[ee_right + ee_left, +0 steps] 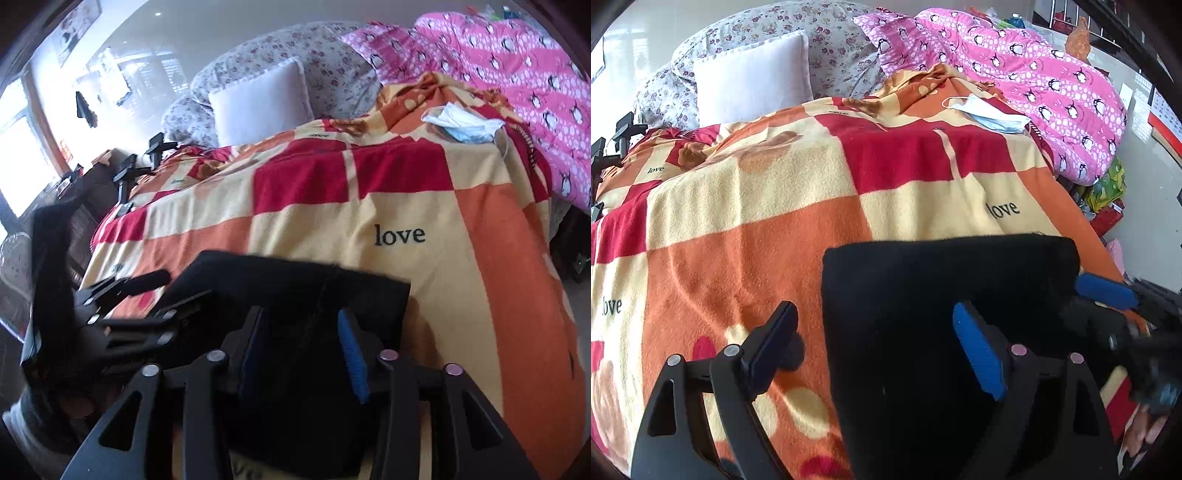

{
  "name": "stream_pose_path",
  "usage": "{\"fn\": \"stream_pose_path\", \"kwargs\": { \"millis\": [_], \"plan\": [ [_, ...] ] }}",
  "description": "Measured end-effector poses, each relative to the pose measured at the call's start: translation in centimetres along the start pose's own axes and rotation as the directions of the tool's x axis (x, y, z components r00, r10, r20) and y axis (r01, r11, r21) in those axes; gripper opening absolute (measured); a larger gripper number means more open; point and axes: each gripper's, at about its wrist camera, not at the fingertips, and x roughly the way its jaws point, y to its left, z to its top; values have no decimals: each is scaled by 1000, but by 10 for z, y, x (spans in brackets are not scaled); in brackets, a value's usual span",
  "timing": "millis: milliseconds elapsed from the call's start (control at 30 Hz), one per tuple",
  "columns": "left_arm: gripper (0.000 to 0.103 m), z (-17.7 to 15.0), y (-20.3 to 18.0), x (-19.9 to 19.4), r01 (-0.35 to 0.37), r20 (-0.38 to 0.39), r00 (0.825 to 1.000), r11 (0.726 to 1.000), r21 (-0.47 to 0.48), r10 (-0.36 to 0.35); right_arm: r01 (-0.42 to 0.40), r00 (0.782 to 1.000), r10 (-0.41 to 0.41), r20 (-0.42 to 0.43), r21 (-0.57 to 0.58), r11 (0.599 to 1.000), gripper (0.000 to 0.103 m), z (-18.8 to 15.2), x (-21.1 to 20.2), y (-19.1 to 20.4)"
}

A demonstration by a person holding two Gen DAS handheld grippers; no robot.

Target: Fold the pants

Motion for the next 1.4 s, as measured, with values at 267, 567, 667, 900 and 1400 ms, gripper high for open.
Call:
{"fn": "stream_pose_path", "kwargs": {
  "millis": [267,567,667,900,1400],
  "plan": [
    [87,-17,-3,-8,-9,-4,1000,1000,-14,9,109,994,-110,-26,-45,993,63,-40,-3,7],
    [87,-21,-6,-29,-10,15,1000,1000,-23,11,19,1000,-20,9,59,998,70,-33,-30,-5],
    [87,-22,-7,-36,-6,21,1000,1000,-31,6,14,999,-17,30,74,997,75,-30,-38,-5],
    [87,-25,-9,-45,-11,30,999,999,-37,12,-7,1000,4,29,97,995,81,-27,-37,-1],
    [89,-32,5,-39,8,2,1000,997,-82,-7,17,1000,-17,2,120,993,83,-26,-16,-11]
  ]
}}
